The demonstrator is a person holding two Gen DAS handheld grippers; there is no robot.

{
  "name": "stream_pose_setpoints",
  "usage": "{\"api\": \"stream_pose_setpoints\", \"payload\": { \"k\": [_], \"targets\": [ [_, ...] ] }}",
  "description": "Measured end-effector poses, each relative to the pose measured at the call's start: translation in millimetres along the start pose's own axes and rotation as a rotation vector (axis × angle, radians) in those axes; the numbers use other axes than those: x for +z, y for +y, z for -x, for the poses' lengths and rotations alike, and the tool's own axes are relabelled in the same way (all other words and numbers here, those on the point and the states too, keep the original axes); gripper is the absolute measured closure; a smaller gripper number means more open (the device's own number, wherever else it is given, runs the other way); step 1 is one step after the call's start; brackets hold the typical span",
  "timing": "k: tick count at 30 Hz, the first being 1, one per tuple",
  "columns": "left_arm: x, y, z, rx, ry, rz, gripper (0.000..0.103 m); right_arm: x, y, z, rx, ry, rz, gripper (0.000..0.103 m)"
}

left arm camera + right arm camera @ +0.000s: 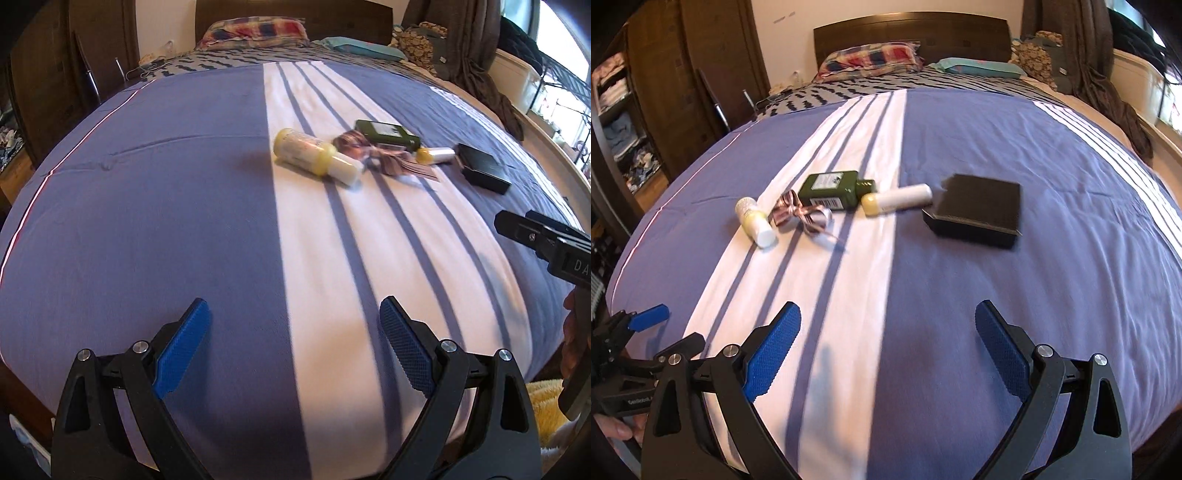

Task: Collect trash
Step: 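Grasp the yellow-capped lotion bottle with the left tool while the right tool grasps the ribbon bow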

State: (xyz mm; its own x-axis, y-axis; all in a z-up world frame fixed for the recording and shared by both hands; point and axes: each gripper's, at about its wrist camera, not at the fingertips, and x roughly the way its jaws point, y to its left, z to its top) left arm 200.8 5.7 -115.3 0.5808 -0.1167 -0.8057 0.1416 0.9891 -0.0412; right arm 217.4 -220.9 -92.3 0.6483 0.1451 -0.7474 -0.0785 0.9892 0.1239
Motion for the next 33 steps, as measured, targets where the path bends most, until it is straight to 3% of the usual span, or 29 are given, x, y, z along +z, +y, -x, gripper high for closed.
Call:
{"api": "stream_pose_setpoints", "payload": {
  "k": [14, 25, 27, 30, 33],
  "targets": [
    [42, 17, -23, 0.004, 0.006, 0.040, 0.011, 64, 55, -77, -0.029, 0.066, 0.263, 0.007],
    [70, 19, -41, -0.016, 0.006, 0.055, 0.011, 94, 68, -125, -0.012, 0.143, 0.346, 0.007],
    [74, 19, -44, -0.017, 0.003, 0.054, 0.011, 97, 66, -133, 0.023, 0.161, 0.338, 0.009],
    [81, 16, -47, -0.027, -0.002, 0.050, 0.011, 103, 60, -134, 0.063, 0.158, 0.306, 0.025],
    [86, 7, -49, -0.046, -0.010, 0.043, 0.011, 107, 55, -134, 0.068, 0.146, 0.297, 0.053]
  ]
}}
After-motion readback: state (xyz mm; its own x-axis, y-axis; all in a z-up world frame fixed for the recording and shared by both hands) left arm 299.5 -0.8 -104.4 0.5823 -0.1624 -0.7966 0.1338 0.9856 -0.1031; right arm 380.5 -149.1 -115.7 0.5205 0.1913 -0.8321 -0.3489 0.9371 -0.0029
